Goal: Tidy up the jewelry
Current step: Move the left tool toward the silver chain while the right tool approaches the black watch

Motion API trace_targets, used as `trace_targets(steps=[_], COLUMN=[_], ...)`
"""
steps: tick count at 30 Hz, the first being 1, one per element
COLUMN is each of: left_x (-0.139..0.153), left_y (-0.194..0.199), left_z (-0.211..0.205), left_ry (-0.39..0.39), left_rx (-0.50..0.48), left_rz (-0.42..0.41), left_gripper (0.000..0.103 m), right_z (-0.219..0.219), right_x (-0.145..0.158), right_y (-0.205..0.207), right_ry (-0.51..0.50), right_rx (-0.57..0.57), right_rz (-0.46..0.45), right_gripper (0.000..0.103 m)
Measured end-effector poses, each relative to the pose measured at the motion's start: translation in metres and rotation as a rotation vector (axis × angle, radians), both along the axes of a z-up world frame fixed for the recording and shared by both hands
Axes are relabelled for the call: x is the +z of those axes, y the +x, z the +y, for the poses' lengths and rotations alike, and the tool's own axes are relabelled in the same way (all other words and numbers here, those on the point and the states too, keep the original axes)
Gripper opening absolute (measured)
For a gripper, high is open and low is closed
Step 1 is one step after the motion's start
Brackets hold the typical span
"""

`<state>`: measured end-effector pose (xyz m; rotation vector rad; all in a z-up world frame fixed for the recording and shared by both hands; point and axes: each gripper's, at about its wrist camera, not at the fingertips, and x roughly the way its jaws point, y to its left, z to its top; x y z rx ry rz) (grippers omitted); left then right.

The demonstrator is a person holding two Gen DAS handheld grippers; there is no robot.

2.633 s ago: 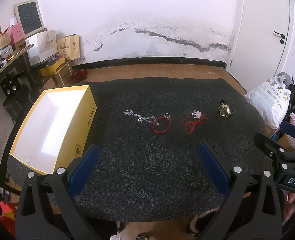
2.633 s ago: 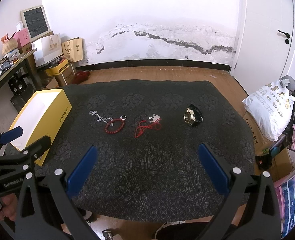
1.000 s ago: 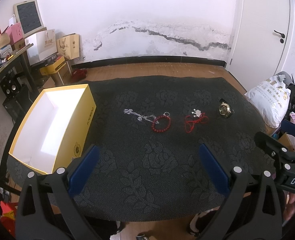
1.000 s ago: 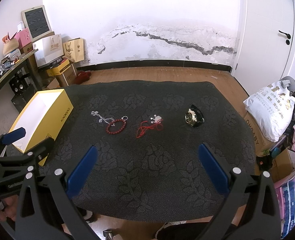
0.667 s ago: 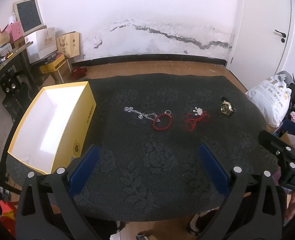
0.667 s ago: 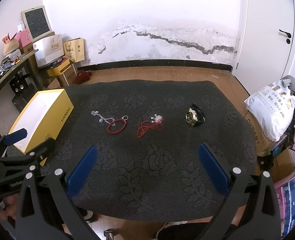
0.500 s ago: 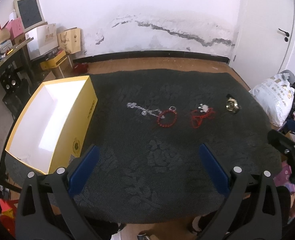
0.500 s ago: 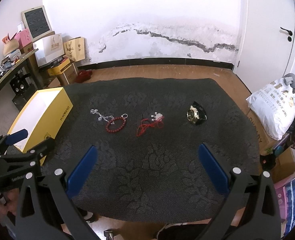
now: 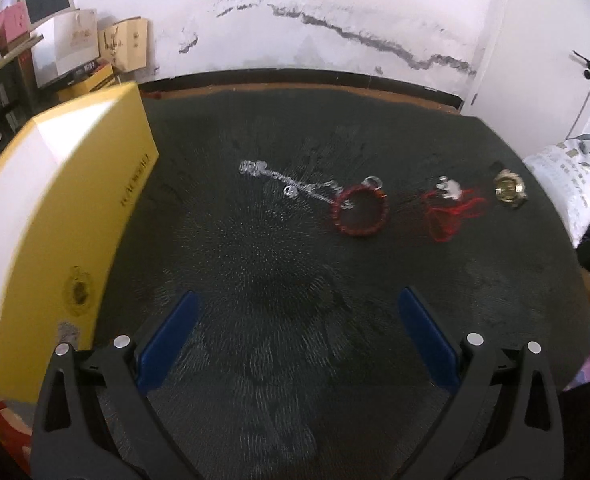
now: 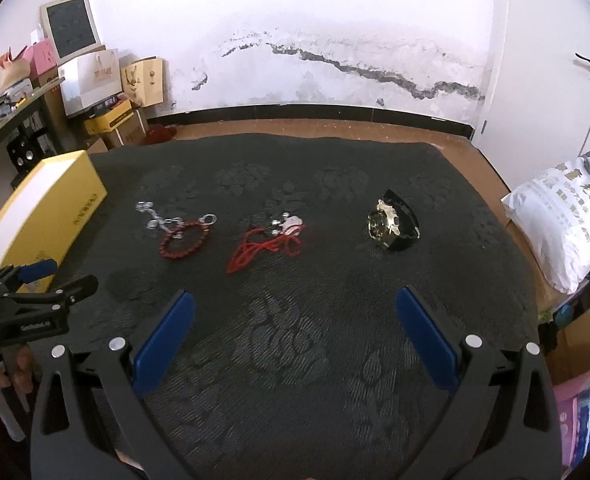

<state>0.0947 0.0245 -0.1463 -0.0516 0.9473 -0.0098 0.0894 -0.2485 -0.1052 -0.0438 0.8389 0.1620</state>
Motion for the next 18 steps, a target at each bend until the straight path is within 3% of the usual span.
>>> trace_targets(steps=[5, 10, 13, 18], left_x=[-0.027, -0.025, -0.030, -0.052], left_y=[0.035, 0.065, 0.084, 0.104], left_z=[0.003, -0.001, -0.001, 0.020], left_ry=[0.046, 0.040, 0.047, 0.031], left_rx=[-0.016, -0.052, -0.044, -0.014], left_rz=[0.024, -0.012, -0.029, 0.017], left_gripper=[0.097, 0.097, 0.097, 0.097], right_z=[-0.034, -0.079, -0.090, -0.095], right_x=[-0.033, -0.060, -0.077, -0.098], right_y=[0.045, 0.083, 0.103, 0.126], right_ry=[0.033, 0.048, 0.011, -0.009], right_rx=[-0.063, -0.153, -0.152, -0.138], right_rz=[0.038, 0.087, 0.123, 0.159], right_gripper=[0.097, 0.097, 0.097, 0.097])
